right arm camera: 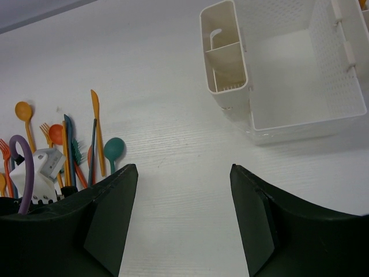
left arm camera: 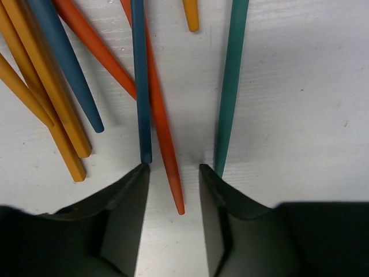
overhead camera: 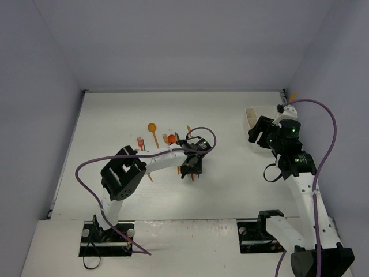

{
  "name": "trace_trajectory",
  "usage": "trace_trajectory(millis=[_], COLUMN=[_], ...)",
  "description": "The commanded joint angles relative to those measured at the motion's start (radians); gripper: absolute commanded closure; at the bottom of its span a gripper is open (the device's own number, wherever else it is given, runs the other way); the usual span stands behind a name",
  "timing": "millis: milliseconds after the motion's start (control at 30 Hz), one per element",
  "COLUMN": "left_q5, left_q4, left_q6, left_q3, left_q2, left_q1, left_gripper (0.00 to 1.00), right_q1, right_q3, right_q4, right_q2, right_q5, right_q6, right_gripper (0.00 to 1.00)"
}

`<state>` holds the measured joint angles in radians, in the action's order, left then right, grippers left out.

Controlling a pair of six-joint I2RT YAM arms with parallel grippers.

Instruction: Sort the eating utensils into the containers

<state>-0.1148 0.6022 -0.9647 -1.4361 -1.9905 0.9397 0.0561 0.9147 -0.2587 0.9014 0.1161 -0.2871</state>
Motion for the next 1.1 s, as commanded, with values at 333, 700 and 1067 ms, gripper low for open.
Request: trace_trajectory(millis=[333,700,1067], left_q5=[0.002,-0.016,0.06], left_q4=[0.029,0.1,-0.019], left_q6=[-0.012,0.081,0.243], left_q3=[-0.004,0.089,0.128], left_q2=[-0.003,0.221,0.365], left_q1=[-0.017,-0.015,-0.014], left_gripper=[1.0,1.0,1.0], right_q1=[0.027,0.034,0.061], right_q3=[-0.001,0.031,0.073], right_q4=[0.049,0.05,0.051], right_q2=[-0.005,0.008,0.054], right_q5=[0.015,0.076,0.214], right_q6=[0.0,0.001,-0.002], right_gripper=[0.37,0.36,0.34])
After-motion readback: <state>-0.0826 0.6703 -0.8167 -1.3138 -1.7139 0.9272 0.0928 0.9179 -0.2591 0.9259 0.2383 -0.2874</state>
